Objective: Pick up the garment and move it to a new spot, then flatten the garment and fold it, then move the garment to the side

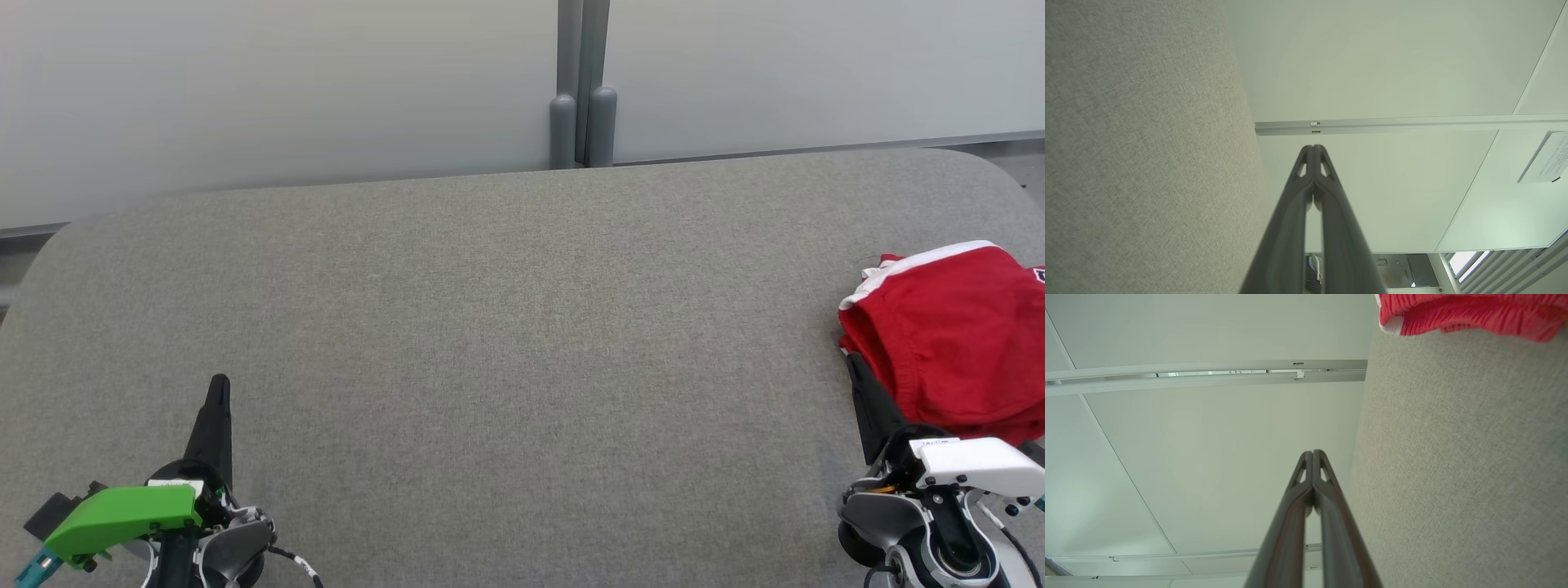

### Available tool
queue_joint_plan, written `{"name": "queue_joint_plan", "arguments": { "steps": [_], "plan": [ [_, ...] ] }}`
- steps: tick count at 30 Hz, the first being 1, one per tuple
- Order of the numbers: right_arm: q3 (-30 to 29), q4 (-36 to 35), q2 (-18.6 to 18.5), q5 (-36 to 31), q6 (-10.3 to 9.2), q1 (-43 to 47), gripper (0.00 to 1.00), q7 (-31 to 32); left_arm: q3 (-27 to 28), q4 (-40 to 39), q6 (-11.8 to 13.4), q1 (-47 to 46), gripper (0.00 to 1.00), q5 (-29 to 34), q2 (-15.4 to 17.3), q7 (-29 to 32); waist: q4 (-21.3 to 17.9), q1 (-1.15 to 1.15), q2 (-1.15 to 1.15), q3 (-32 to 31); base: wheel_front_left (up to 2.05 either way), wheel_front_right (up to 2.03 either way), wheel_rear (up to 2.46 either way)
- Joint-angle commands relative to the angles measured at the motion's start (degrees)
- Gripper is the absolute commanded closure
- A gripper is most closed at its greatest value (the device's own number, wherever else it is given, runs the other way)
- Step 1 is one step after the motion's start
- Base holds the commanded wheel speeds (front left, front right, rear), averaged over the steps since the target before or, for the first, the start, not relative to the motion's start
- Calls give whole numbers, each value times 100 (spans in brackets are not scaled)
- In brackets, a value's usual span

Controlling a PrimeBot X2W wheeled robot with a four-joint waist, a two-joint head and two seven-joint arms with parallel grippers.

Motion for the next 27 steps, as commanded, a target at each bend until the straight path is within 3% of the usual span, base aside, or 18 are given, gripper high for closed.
{"name": "queue_joint_plan", "arguments": {
  "steps": [1,27],
  "plan": [
    [-1,14,-29,37,3,-46,100,8,27,-6,-20,-74,100,8,-3,30,0,0,36,0,0,0,0],
    [-2,13,-29,38,3,-45,100,8,32,-6,-20,-75,100,15,-5,35,0,0,36,0,0,0,0]
  ]
}}
